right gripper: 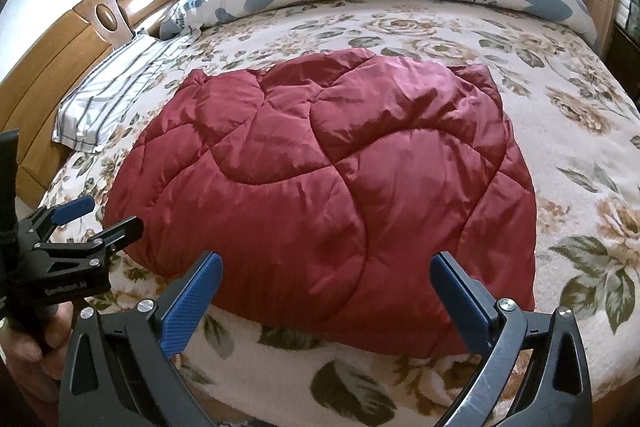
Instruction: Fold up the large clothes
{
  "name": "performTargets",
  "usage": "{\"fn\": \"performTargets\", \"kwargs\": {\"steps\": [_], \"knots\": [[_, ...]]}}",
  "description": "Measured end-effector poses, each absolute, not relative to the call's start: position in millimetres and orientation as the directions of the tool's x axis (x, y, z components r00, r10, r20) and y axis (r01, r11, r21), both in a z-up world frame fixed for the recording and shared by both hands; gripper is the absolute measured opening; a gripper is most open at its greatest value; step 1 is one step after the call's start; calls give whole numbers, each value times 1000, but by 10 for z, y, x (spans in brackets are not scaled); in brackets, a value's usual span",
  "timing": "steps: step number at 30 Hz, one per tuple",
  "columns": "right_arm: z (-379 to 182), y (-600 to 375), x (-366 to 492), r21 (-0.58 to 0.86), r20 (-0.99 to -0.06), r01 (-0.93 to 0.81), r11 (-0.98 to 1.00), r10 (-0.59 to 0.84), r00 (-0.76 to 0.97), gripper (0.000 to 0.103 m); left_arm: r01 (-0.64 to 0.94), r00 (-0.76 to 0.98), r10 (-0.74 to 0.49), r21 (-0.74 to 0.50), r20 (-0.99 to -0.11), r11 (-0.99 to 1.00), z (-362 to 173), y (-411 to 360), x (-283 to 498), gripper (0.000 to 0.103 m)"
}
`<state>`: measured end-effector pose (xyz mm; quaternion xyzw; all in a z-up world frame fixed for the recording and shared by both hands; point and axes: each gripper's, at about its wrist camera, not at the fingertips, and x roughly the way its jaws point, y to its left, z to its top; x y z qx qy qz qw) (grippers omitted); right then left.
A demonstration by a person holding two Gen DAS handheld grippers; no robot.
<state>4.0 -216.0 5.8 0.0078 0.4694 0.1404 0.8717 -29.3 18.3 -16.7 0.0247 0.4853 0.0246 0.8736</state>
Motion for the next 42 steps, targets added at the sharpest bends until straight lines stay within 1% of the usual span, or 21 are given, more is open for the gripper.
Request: {"fn": "performTargets", "kwargs": {"steps": [42], "knots": [[-2, -2166, 121, 152, -824, -229, 962, 251, 508, 103, -19, 523, 58, 57, -850, 998, -176, 184, -186, 103]]}}
